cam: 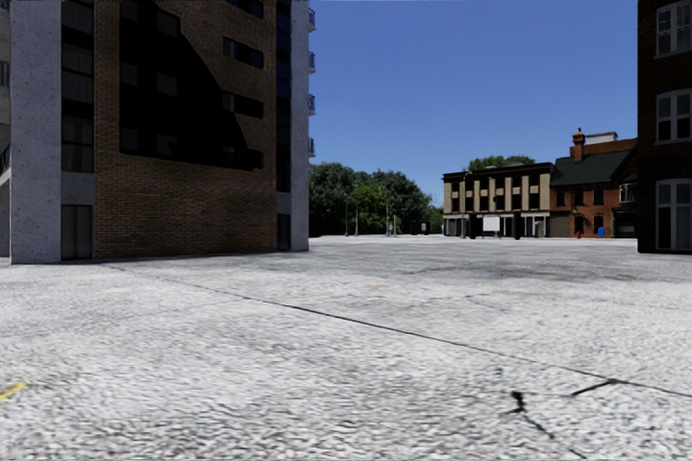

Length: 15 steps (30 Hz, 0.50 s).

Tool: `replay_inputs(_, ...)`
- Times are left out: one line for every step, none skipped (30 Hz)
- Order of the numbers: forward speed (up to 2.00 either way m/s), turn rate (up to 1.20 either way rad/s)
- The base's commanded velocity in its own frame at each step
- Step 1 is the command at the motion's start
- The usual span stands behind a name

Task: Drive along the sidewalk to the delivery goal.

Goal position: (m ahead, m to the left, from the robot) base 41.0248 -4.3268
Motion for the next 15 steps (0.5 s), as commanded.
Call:
replay_inputs(2.0, 0.0)
replay_inputs(2.0, 0.0)
replay_inputs(2.0, 0.0)
replay_inputs(2.0, 0.0)
replay_inputs(2.0, 0.0)
replay_inputs(2.0, 0.0)
replay_inputs(2.0, 0.0)
replay_inputs(2.0, 0.0)
replay_inputs(2.0, 0.0)
replay_inputs(2.0, 0.0)
replay_inputs(2.0, 0.0)
replay_inputs(2.0, 0.0)
replay_inputs(2.0, 0.0)
replay_inputs(2.0, 0.0)
replay_inputs(2.0, 0.0)
